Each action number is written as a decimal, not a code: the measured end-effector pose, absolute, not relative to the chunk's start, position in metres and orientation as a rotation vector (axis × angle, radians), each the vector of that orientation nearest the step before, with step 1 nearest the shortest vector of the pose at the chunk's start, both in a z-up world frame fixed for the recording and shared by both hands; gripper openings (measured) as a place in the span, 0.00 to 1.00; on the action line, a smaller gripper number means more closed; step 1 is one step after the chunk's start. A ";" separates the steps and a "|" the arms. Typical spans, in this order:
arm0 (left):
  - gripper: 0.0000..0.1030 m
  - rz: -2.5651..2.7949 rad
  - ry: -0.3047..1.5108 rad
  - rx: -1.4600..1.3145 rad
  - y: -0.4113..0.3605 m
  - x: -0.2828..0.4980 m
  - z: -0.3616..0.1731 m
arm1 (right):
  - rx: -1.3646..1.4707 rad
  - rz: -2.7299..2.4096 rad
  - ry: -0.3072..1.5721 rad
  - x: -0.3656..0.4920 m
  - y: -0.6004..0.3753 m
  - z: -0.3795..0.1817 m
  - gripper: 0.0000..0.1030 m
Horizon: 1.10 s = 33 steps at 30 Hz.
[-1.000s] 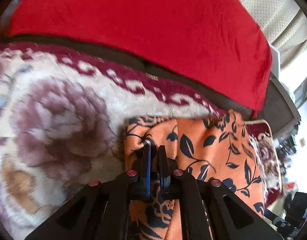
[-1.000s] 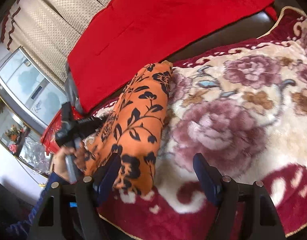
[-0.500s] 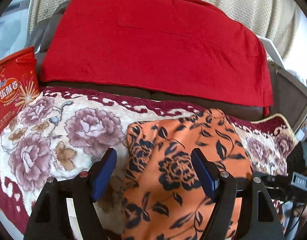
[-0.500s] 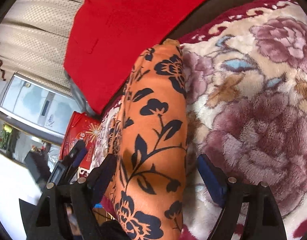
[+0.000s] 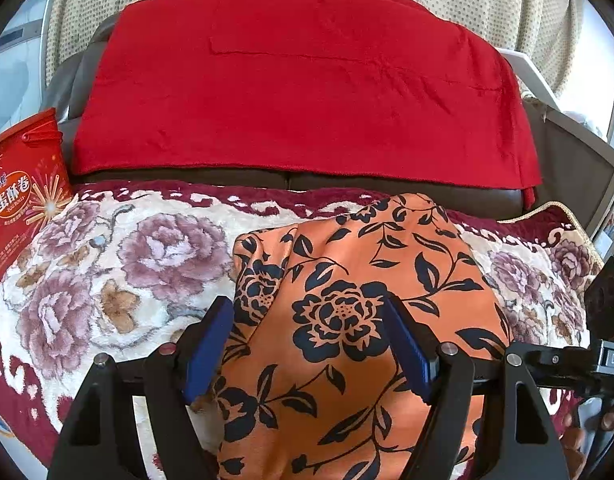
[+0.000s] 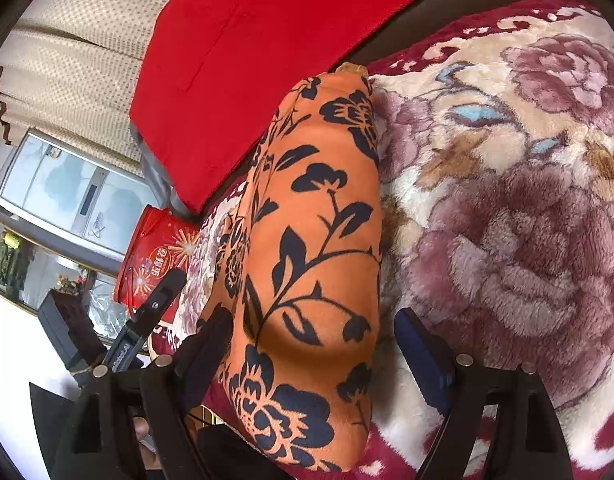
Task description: Fold small clothes
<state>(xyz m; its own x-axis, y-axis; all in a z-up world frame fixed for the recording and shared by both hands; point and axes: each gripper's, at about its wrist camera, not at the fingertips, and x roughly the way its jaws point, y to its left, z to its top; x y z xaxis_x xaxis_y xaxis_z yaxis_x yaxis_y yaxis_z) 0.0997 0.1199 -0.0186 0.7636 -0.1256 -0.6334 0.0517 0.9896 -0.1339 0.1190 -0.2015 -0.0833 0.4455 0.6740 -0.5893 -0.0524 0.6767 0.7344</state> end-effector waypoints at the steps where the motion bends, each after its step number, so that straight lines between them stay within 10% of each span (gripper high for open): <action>1: 0.75 -0.099 0.698 -0.111 0.120 0.100 -0.019 | 0.708 0.502 1.021 0.118 -0.200 -0.084 0.83; 6: 0.75 -0.114 0.713 -0.136 0.118 0.100 -0.027 | 0.676 0.509 1.014 0.113 -0.191 -0.082 0.82; 8: 0.75 -0.145 0.766 -0.144 0.113 0.107 -0.042 | 0.590 0.491 1.025 0.113 -0.184 -0.084 0.50; 12: 0.75 -0.169 0.851 -0.145 0.109 0.113 -0.068 | 0.580 0.436 1.062 0.112 -0.186 -0.097 0.41; 19: 0.85 -0.206 0.775 -0.415 0.190 0.111 -0.040 | 0.651 0.469 0.985 0.115 -0.199 -0.079 0.80; 32: 0.84 -0.437 1.116 -0.676 0.205 0.181 -0.113 | 0.653 0.531 1.066 0.181 -0.185 -0.093 0.80; 33: 0.64 -0.476 1.116 -0.690 0.201 0.181 -0.114 | 0.638 0.538 1.065 0.182 -0.183 -0.093 0.78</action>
<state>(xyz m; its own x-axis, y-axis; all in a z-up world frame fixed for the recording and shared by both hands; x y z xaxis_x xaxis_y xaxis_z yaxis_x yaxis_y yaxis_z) 0.1810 0.2009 -0.1138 0.3762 -0.6623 -0.6479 0.0099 0.7022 -0.7119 0.1817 -0.1834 -0.0934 0.3907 0.6789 -0.6216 -0.0973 0.7020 0.7055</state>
